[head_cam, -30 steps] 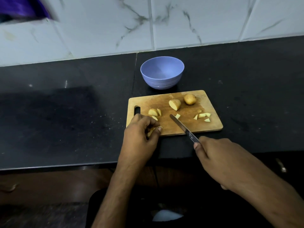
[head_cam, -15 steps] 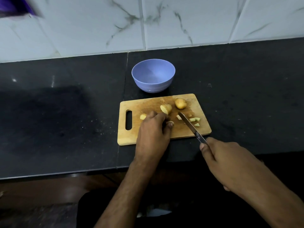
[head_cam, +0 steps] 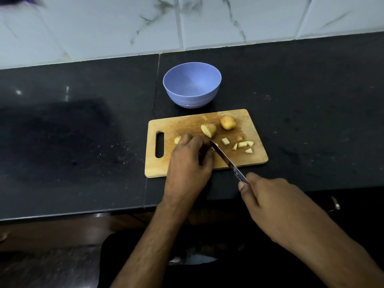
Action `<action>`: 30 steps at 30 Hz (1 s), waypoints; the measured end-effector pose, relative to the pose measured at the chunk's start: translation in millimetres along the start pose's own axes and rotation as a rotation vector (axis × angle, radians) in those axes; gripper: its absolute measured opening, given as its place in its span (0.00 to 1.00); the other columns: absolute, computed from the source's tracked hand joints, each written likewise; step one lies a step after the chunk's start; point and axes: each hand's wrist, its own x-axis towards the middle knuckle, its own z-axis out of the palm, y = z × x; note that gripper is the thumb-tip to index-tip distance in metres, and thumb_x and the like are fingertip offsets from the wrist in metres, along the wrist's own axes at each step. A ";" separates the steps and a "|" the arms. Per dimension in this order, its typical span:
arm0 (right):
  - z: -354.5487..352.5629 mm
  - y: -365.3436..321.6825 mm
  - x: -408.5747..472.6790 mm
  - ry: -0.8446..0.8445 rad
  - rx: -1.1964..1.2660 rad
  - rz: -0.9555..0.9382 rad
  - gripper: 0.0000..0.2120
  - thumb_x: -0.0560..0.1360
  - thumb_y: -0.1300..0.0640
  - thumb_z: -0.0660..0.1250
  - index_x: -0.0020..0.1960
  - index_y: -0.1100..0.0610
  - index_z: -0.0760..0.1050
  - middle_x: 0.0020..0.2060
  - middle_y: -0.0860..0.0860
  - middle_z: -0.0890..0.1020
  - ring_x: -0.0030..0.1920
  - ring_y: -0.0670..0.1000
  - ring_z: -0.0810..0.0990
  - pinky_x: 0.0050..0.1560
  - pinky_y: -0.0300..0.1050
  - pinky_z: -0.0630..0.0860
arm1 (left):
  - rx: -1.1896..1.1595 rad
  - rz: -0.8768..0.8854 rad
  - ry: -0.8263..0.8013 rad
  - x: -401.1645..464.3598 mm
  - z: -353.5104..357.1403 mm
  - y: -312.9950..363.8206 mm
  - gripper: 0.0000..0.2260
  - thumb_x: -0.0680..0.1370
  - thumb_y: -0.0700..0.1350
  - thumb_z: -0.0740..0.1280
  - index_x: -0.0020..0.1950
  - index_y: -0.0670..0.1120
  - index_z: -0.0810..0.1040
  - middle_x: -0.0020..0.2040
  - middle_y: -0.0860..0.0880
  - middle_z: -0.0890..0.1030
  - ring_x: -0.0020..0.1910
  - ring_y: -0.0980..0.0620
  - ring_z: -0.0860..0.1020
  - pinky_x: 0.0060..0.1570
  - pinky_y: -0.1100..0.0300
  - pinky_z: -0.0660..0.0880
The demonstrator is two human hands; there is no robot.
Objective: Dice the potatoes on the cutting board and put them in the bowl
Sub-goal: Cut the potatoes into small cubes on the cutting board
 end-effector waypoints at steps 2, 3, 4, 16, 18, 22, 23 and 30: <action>2.8 -0.6 1.4 0.014 -0.019 -0.006 0.13 0.83 0.42 0.46 0.48 0.45 0.66 0.33 0.45 0.74 0.31 0.43 0.75 0.32 0.38 0.72 | 0.006 0.005 0.003 -0.6 0.2 0.2 0.04 0.77 0.44 0.72 0.51 0.49 0.81 0.48 0.55 0.76 0.44 0.59 0.76 0.43 0.70 0.72; 3.4 -0.8 2.3 0.020 -0.022 -0.008 0.13 0.83 0.43 0.46 0.48 0.45 0.66 0.33 0.46 0.74 0.31 0.44 0.75 0.33 0.39 0.73 | 0.009 0.007 0.003 -0.7 0.3 0.4 0.04 0.77 0.43 0.72 0.51 0.48 0.81 0.48 0.55 0.76 0.44 0.59 0.76 0.43 0.71 0.71; 3.7 -1.2 3.6 0.016 -0.018 -0.011 0.13 0.83 0.43 0.46 0.49 0.46 0.67 0.33 0.46 0.75 0.32 0.44 0.75 0.34 0.40 0.75 | 0.010 0.008 0.003 -0.7 0.2 0.8 0.04 0.77 0.43 0.72 0.51 0.48 0.81 0.48 0.55 0.76 0.44 0.59 0.76 0.43 0.71 0.71; -17.1 8.1 -6.0 -0.153 -0.152 -0.016 0.08 0.84 0.48 0.50 0.47 0.48 0.61 0.37 0.47 0.75 0.36 0.45 0.76 0.38 0.44 0.76 | 0.052 -0.010 0.032 -1.6 3.1 1.1 0.02 0.79 0.44 0.68 0.50 0.48 0.78 0.48 0.53 0.75 0.43 0.58 0.73 0.43 0.68 0.70; -20.4 7.1 -9.5 -0.166 -0.143 0.007 0.10 0.84 0.46 0.48 0.46 0.47 0.61 0.37 0.47 0.75 0.37 0.46 0.77 0.42 0.45 0.78 | 0.050 0.008 0.037 -1.2 3.0 0.1 0.04 0.80 0.44 0.67 0.53 0.46 0.79 0.49 0.52 0.76 0.45 0.58 0.74 0.45 0.65 0.71; -23.5 5.0 -16.1 -0.148 -0.118 0.015 0.14 0.83 0.44 0.47 0.41 0.47 0.59 0.36 0.47 0.75 0.36 0.44 0.76 0.36 0.40 0.72 | 0.013 0.045 -0.010 -3.1 1.0 0.7 0.10 0.80 0.43 0.66 0.61 0.45 0.80 0.53 0.53 0.76 0.48 0.58 0.76 0.49 0.64 0.74; -25.3 5.2 -17.6 -0.146 -0.115 0.018 0.15 0.83 0.43 0.47 0.40 0.46 0.59 0.35 0.47 0.75 0.35 0.44 0.76 0.35 0.39 0.71 | 0.022 0.050 -0.030 -3.4 1.5 1.5 0.12 0.80 0.44 0.66 0.62 0.45 0.80 0.54 0.53 0.75 0.49 0.58 0.76 0.50 0.62 0.75; -37.0 19.6 -8.9 -0.084 -0.106 0.057 0.14 0.82 0.41 0.47 0.46 0.46 0.66 0.33 0.47 0.77 0.29 0.43 0.75 0.33 0.38 0.73 | 0.056 -0.004 -0.076 3.2 12.4 18.9 0.11 0.82 0.45 0.66 0.64 0.48 0.79 0.57 0.52 0.73 0.53 0.54 0.75 0.54 0.51 0.78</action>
